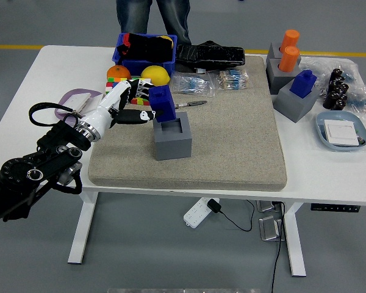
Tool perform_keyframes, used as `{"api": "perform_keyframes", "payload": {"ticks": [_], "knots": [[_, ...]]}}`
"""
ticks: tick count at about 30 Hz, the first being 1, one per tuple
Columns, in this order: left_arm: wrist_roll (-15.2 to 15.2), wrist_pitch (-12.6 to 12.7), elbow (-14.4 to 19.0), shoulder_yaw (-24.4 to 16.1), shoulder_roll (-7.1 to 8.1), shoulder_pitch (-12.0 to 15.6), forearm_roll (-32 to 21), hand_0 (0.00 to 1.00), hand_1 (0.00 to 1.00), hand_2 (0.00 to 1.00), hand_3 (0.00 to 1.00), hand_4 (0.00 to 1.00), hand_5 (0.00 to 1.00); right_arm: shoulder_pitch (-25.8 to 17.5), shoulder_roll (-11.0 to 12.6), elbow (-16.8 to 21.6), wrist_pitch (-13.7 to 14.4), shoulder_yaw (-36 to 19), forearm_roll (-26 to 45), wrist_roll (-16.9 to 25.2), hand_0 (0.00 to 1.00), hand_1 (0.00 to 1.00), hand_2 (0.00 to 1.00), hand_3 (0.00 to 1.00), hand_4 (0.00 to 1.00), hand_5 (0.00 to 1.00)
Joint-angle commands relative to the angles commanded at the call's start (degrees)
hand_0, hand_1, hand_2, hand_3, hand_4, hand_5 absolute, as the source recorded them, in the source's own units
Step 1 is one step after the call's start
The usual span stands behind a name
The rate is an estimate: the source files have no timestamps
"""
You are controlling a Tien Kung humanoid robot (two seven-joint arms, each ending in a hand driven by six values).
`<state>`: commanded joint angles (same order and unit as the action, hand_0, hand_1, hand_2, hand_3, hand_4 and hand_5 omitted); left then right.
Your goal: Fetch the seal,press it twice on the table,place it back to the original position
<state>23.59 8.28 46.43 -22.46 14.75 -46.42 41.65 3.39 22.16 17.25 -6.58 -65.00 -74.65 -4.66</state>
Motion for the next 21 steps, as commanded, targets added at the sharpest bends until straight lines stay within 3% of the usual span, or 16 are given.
{"api": "perform_keyframes", "payload": {"ticks": [9,21], "knots": [[0.15,0.32,-1.78,4.87,-1.18,-1.2,-1.14,0.836,0.564,0.504,0.589,0.732,0.002,0.1,-0.11,0.0,-0.04,0.13,0.04,-0.05,0.78,0.665,0.67,0.679,0.817,0.582],[0.4,0.77,-3.66,6.07,-1.93,-1.85,-1.79,0.836,0.564,0.505,0.589,0.732,0.002,0.24,-0.14,0.03,-0.05,-0.16,-0.08,-0.03,0.78,0.664,0.67,0.679,0.817,0.582]]}}
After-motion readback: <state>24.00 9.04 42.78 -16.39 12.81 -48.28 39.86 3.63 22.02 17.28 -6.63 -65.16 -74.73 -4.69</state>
